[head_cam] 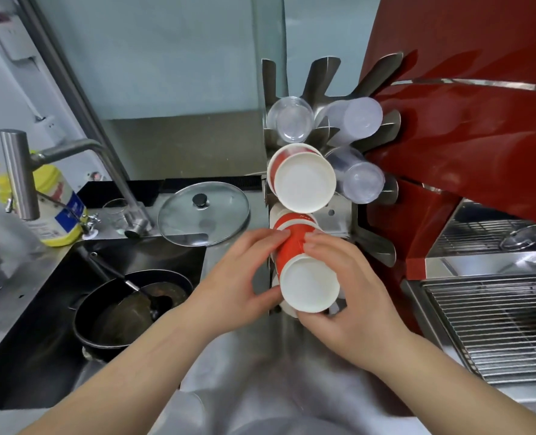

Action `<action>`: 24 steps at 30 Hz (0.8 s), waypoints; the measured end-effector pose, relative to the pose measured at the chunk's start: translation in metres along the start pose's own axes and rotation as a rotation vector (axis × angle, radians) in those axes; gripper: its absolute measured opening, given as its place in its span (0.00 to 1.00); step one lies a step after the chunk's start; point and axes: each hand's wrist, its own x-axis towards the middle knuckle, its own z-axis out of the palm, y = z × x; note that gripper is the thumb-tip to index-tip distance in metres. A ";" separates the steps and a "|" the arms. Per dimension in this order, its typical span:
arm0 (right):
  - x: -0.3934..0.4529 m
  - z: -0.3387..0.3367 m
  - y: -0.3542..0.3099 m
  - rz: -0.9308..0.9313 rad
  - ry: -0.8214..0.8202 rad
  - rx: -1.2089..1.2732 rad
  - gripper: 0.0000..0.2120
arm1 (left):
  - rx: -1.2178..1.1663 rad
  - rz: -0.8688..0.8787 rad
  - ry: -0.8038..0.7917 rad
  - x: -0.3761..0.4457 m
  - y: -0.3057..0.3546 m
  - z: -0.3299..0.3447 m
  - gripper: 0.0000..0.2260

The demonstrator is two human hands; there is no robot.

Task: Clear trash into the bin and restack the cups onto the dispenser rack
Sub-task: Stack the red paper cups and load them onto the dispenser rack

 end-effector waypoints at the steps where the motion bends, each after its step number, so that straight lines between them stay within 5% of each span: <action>1: 0.001 0.001 0.002 0.012 -0.005 0.002 0.33 | 0.005 0.003 -0.003 0.002 -0.002 0.000 0.34; 24: 0.014 0.018 0.038 0.218 -0.076 -0.149 0.34 | 0.031 -0.098 -0.087 0.033 -0.031 0.007 0.30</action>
